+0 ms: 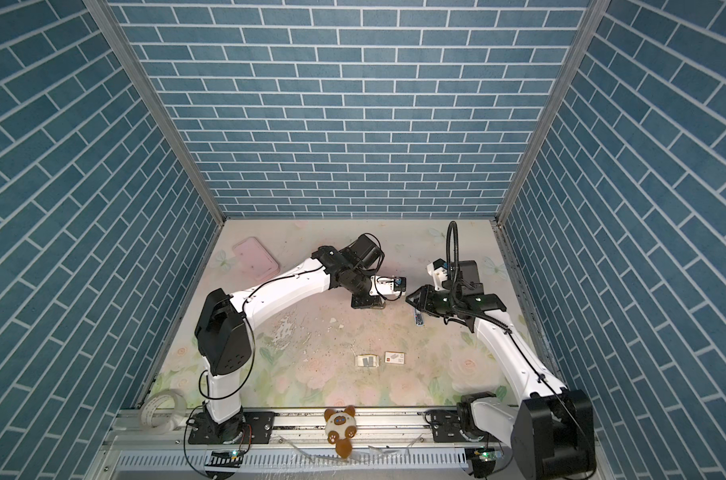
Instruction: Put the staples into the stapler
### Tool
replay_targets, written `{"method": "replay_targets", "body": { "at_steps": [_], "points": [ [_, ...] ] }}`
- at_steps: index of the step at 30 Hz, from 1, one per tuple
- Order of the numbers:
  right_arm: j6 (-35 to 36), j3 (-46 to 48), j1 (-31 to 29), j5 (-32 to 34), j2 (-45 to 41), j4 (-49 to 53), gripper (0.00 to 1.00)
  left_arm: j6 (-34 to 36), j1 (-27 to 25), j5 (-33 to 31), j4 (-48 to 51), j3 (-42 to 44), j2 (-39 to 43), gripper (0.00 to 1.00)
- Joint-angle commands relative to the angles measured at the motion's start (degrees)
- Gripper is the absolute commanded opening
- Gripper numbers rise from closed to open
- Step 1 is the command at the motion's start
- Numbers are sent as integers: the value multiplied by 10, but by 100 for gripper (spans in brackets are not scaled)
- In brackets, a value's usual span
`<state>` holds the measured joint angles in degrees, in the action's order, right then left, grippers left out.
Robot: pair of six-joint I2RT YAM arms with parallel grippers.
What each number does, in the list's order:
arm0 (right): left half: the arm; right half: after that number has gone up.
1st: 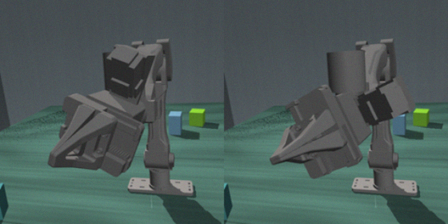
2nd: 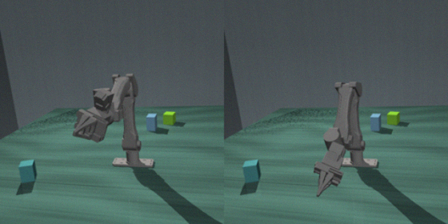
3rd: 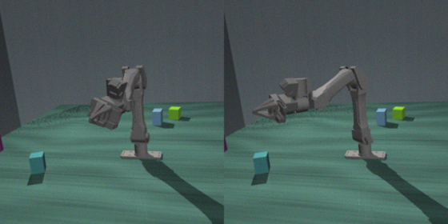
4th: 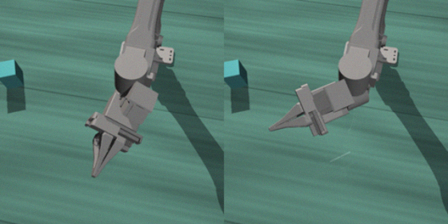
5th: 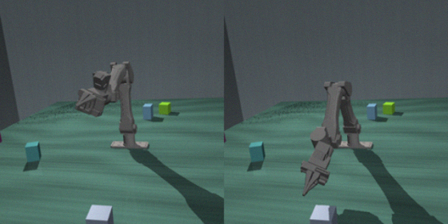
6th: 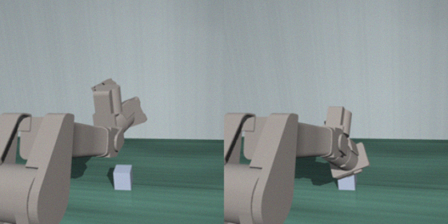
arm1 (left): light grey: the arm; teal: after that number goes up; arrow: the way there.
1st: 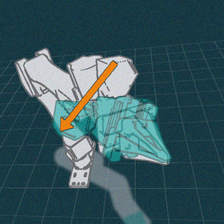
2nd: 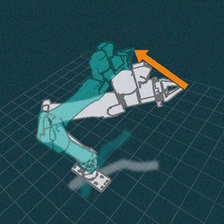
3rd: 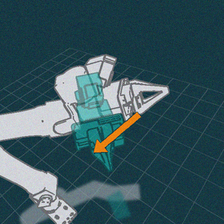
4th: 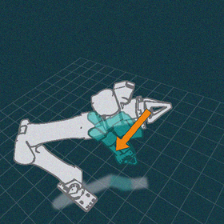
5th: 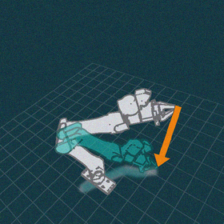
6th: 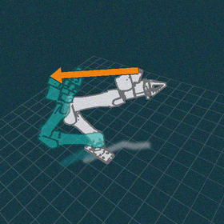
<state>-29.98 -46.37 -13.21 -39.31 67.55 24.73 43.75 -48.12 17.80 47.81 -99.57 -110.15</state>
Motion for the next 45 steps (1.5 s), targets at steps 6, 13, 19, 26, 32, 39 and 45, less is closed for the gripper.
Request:
{"method": "replay_targets", "body": {
  "at_steps": [6,13,19,26,32,39,45],
  "points": [
    [5,-31,-43,-90,48,-45,32,-38,9,25,25,21,47,7],
    [6,-47,-70,-82,76,-53,30,-58,11,32,24,23,56,6],
    [3,-49,-78,-76,95,-65,28,-70,10,43,16,23,62,5],
    [5,-47,-84,-67,106,-63,26,-74,11,49,21,7,61,4],
    [6,-41,-90,-60,108,-64,24,-82,11,55,20,-6,58,3],
    [5,-34,-93,-56,108,-68,23,-98,16,71,25,-26,60,3],
    [-14,-20,-96,-65,106,-107,23,-118,25,90,22,-37,61,3]
  ]
}}
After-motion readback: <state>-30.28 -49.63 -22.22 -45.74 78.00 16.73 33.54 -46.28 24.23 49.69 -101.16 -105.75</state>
